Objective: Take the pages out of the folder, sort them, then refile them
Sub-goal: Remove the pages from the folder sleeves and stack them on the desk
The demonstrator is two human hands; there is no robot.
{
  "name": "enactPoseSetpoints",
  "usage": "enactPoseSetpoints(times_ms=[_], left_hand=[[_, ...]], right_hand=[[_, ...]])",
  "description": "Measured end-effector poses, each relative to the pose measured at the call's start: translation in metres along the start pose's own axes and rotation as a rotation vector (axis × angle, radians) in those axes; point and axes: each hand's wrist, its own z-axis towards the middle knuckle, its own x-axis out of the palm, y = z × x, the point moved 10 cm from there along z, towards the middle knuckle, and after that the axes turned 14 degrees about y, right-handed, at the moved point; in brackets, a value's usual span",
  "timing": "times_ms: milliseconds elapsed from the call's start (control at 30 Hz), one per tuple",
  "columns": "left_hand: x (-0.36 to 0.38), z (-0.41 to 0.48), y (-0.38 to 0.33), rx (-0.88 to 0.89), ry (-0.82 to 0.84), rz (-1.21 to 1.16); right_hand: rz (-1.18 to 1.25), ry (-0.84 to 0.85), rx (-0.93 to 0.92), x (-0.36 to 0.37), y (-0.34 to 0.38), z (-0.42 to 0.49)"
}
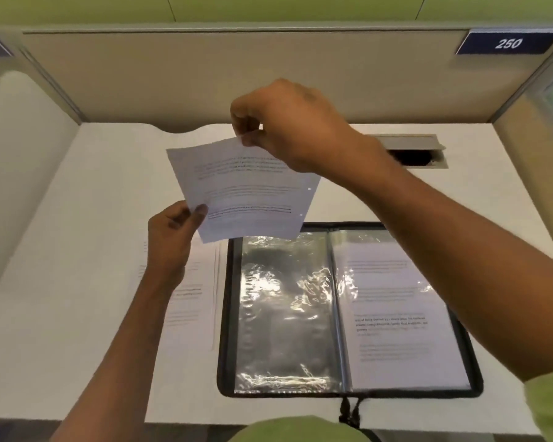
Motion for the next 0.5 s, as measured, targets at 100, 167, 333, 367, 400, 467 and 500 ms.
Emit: enactPoseSetpoints(times_ms=[100, 167, 333, 367, 400, 467, 500], left_hand=[[-0.046, -0.024, 0.015, -0.040, -0.011, -0.032], [-0.075, -0.040, 0.032, -0.089, -0.041, -0.058], [-0.147, -0.074, 0.094, -0.249, -0.157, -0.101], [-0.158, -0.079, 0.108, -0.278, -0.175, -0.116], [-0.168, -0.083, 0.122, -0.306, -0.193, -0.130], [-0.183, -0.087, 0.145, -0.347, -0.224, -0.133], [-0.188, -0.089, 0.156, -0.364, -0.235, -0.129]], right_hand=[[0.080, 0.000, -0.022, 0.028, 0.023, 0.030], [0.134, 0.020, -0.022, 0.058, 0.037, 0.052], [0.172, 0.024, -0.016, 0.147, 0.072, 0.094], [0.163, 0.006, -0.004, 0.165, 0.077, 0.096], [0.162, -0.008, 0.022, 0.186, 0.081, 0.096], [0.142, 0.003, 0.072, 0.234, 0.090, 0.090], [0.124, 0.038, 0.084, 0.262, 0.096, 0.085]])
